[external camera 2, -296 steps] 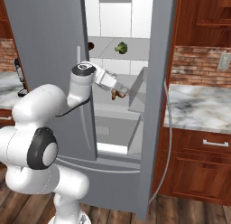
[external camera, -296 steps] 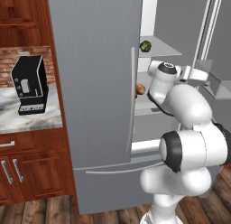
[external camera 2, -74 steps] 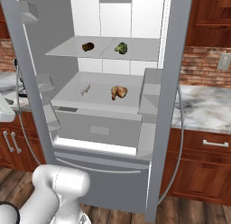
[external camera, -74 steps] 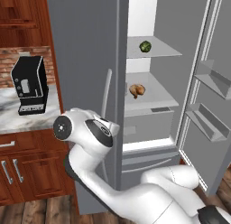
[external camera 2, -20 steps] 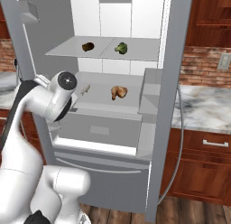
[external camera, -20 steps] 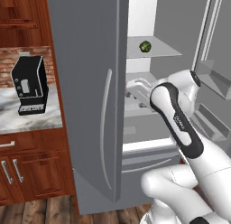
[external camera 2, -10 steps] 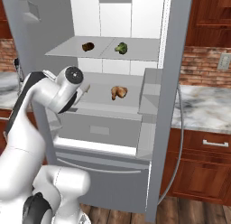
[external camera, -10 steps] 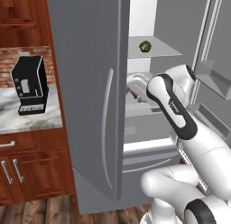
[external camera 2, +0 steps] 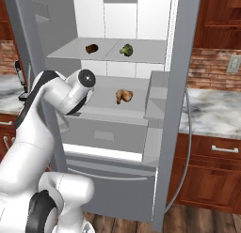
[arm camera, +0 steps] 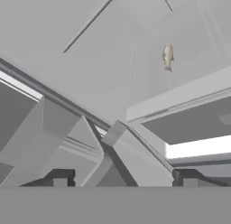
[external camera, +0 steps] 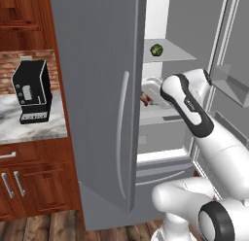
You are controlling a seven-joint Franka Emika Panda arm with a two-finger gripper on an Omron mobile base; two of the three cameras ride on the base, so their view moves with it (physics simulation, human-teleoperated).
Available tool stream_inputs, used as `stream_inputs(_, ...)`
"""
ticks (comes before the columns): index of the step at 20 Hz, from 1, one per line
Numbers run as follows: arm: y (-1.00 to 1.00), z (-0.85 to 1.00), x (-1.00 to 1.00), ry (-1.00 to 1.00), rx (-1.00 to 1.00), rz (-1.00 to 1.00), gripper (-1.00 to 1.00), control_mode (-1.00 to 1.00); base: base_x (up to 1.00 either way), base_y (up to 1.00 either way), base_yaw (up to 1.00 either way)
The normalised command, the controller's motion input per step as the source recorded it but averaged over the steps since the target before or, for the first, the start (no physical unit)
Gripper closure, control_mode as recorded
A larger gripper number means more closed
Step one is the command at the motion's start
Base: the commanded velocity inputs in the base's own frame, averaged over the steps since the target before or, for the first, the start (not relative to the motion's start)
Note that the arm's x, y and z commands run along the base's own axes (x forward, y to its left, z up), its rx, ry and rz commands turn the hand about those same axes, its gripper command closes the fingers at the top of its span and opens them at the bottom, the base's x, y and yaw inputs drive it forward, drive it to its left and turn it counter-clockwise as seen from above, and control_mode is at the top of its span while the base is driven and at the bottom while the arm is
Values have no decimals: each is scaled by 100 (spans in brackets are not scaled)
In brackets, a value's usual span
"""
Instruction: Gather the broccoli and sweet potato from the fridge and place them on a tray on the dining counter. Then gather the chicken drumstick and fish from the fridge and place them on the other tray.
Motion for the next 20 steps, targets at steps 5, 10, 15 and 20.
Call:
stream_inputs(5, 18, -6, -13, 0, 1, 10, -100, -100, 0, 0, 0)
stream_inputs(10, 89, -26, -26, 0, 0, 9, -100, -100, 0, 0, 0)
stream_inputs(15, 94, -14, -19, -3, -2, 6, -100, -100, 0, 0, 0)
stream_inputs(20, 94, -17, -16, -4, -3, 6, -100, -100, 0, 0, 0)
